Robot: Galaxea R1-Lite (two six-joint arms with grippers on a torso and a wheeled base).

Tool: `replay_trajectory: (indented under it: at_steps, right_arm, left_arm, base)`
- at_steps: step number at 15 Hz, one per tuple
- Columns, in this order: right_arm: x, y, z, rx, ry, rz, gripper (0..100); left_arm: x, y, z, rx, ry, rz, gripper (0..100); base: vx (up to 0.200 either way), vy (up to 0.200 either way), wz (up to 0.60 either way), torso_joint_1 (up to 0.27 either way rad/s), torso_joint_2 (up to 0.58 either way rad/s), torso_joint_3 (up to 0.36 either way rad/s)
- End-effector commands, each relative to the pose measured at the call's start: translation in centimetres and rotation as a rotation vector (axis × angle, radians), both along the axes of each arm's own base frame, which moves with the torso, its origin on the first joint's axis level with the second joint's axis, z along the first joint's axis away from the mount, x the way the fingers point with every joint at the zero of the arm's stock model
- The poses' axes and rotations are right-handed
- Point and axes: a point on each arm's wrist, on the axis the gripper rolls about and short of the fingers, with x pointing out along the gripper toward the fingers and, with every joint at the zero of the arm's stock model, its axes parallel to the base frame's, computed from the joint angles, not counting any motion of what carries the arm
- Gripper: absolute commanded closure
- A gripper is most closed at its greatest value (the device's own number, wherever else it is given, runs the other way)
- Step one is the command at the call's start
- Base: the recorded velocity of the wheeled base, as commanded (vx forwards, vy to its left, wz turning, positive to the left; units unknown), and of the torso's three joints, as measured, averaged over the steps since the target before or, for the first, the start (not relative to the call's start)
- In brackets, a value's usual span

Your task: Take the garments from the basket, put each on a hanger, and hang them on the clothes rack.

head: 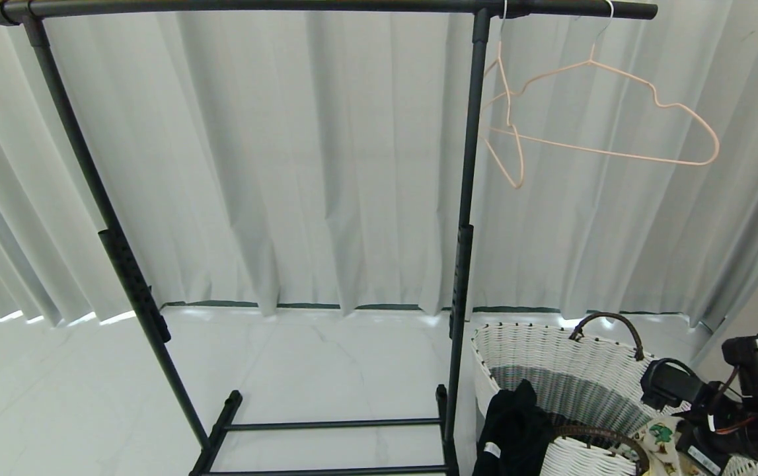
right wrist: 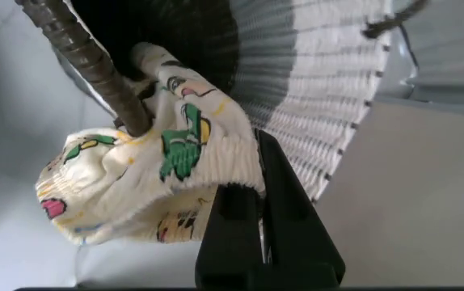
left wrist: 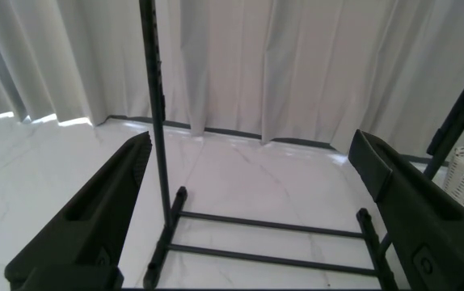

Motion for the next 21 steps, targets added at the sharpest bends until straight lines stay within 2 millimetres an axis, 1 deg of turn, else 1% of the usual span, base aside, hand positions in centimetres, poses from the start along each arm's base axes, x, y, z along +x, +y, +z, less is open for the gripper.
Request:
replay_trajectory:
  at_steps: [1, 2, 3, 4, 6, 7, 8, 9, 10, 12, 15, 17, 21]
  right_arm:
    - [-2.1, -0.2, 3.1, 0.038, -0.137, -0.072, 100]
    - [-2.6, -0.2, 4.0, 0.056, -0.177, -0.102, 100]
    - [-3.7, -0.3, 6.2, 0.082, -0.250, -0.177, 100]
    - [-4.1, -0.3, 6.9, 0.088, -0.269, -0.194, 100]
    - [-5.8, -0.4, 10.3, 0.099, -0.326, -0.243, 100]
    - [-7.1, -0.4, 12.7, 0.094, -0.341, -0.253, 100]
    - [-8.3, -0.4, 14.2, 0.093, -0.341, -0.254, 100]
    - [-9.8, -0.4, 15.5, 0.093, -0.344, -0.253, 100]
    - [-10.9, -0.3, 16.6, 0.093, -0.347, -0.252, 100]
    - [-12.6, -0.3, 18.3, 0.098, -0.387, -0.246, 100]
    - [-13.5, 0.4, 19.9, 0.115, -0.411, -0.166, 100]
    - [-13.6, 0.7, 20.1, 0.115, -0.405, -0.138, 100]
    - [-13.5, 0.7, 20.1, 0.113, -0.402, -0.134, 100]
  left_arm:
    - [0.0, 0.0, 0.0, 0.000, 0.001, 0.001, 0]
    - [0.0, 0.0, 0.0, 0.000, 0.001, 0.001, 0]
    - [0.0, 0.0, 0.0, -0.001, 0.001, 0.001, 0]
    - [0.0, 0.0, 0.0, -0.001, 0.001, 0.001, 0]
    - [0.0, 0.0, 0.0, -0.001, 0.001, 0.002, 0]
    - [0.0, 0.0, 0.0, 0.005, 0.001, 0.001, 0]
    - [0.0, 0.0, 0.0, 0.005, 0.001, 0.001, 0]
    - [0.0, 0.0, 0.0, 0.005, 0.001, 0.001, 0]
    - [0.0, 0.0, 0.0, 0.010, 0.002, 0.001, 0]
    - [0.0, 0.0, 0.0, 0.020, 0.003, 0.001, 0]
    - [0.0, 0.0, 0.0, 0.016, 0.002, 0.001, 0]
    - [0.0, 0.0, 0.0, 0.017, 0.002, 0.001, 0]
    - [0.0, 0.0, 0.0, 0.020, 0.003, 0.001, 0]
  base:
    - [0.000, 0.000, 0.00, 0.000, 0.00, 0.000]
    - [0.000, 0.000, 0.00, 0.000, 0.00, 0.000]
    - [0.000, 0.000, 0.00, 0.000, 0.00, 0.000]
    - [0.000, 0.000, 0.00, 0.000, 0.00, 0.000]
    - [0.000, 0.000, 0.00, 0.000, 0.00, 0.000]
    - [0.000, 0.000, 0.00, 0.000, 0.00, 0.000]
    - [0.000, 0.000, 0.00, 0.000, 0.00, 0.000]
    - [-0.200, 0.000, 0.00, 0.007, 0.00, 0.007]
    - [-0.200, 0.000, 0.00, 0.007, 0.00, 0.007]
    - [-0.200, 0.000, 0.00, 0.000, 0.01, 0.002]
    - [-0.200, 0.000, 0.00, -0.001, 0.00, 0.007]
    - [-0.200, 0.000, 0.00, 0.002, 0.00, 0.002]
    - [0.000, 0.000, 0.00, 0.000, 0.00, 0.000]
